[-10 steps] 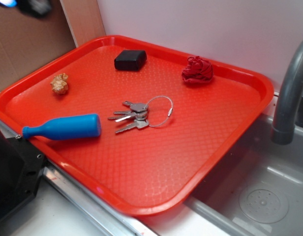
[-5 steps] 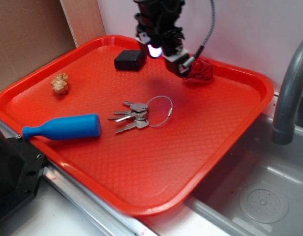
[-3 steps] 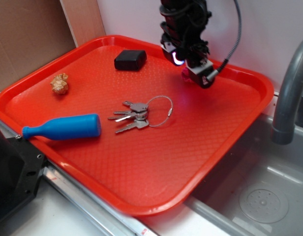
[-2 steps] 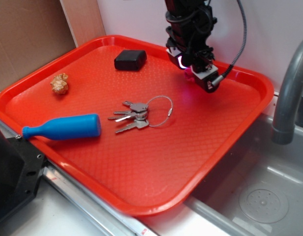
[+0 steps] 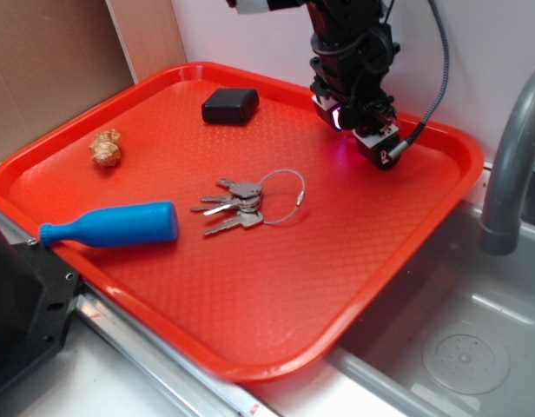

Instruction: Grab the red paper.

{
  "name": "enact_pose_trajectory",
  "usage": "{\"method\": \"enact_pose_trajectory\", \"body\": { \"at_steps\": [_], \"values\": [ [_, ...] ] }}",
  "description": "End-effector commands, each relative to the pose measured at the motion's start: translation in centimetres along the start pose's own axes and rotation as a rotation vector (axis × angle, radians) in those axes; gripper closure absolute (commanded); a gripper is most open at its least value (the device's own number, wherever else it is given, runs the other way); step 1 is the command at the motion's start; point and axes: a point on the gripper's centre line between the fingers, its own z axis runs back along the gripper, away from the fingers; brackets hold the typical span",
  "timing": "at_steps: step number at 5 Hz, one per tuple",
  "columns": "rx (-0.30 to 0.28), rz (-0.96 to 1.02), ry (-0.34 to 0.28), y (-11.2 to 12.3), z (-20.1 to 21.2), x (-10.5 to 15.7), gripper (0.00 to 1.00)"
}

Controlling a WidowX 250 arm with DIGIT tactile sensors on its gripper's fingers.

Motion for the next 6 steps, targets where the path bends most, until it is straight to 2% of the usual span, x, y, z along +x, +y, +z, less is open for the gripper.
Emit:
{"method": "enact_pose_trajectory", "body": {
  "at_steps": [1, 2, 3, 4, 5, 6],
  "values": [
    [-0.027, 0.058, -0.073, 1.4, 2.1, 1.6, 1.00],
    [-0.060, 0.078, -0.073, 1.8, 3.2, 0.9, 1.00],
    [-0.067, 0.111, 0.030, 1.9, 6.8, -1.2, 1.00],
    [-0.107, 0.178, 0.115, 1.9, 12.0, -4.5, 1.00],
    [-0.044, 0.301, 0.277, 1.7, 17.0, -7.4, 1.00],
    [-0.075, 0.366, 0.268, 1.9, 20.8, -11.6, 1.00]
  ]
}}
